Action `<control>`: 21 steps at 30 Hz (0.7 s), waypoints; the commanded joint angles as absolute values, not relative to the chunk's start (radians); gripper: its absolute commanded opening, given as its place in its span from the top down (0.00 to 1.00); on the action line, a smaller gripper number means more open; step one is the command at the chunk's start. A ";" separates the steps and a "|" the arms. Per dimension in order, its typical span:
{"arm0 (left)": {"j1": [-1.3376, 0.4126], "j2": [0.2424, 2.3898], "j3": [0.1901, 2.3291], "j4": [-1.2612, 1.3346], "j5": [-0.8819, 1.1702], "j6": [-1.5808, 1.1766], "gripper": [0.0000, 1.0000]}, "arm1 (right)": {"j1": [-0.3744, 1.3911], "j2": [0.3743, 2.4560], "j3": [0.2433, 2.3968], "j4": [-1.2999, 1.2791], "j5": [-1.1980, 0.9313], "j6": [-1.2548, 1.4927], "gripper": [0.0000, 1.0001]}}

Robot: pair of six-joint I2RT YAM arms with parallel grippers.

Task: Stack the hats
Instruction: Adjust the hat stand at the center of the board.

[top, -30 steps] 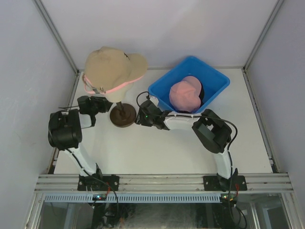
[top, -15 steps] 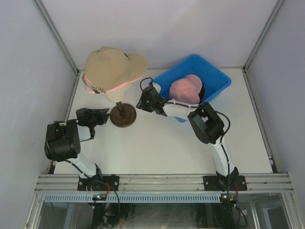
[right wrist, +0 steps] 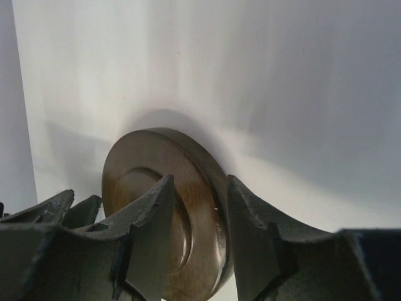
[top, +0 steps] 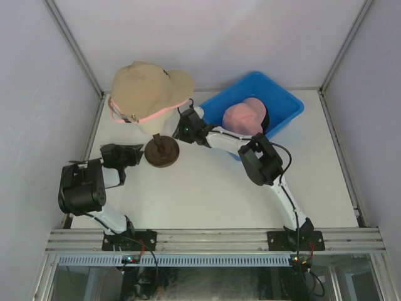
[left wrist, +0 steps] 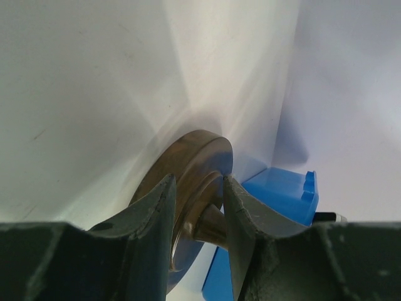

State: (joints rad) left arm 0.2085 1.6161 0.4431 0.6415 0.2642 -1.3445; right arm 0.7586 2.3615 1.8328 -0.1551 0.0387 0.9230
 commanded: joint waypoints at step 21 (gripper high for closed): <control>0.175 1.652 0.464 0.645 0.300 -1.287 0.60 | 0.785 2.455 2.007 -0.351 0.049 0.916 0.58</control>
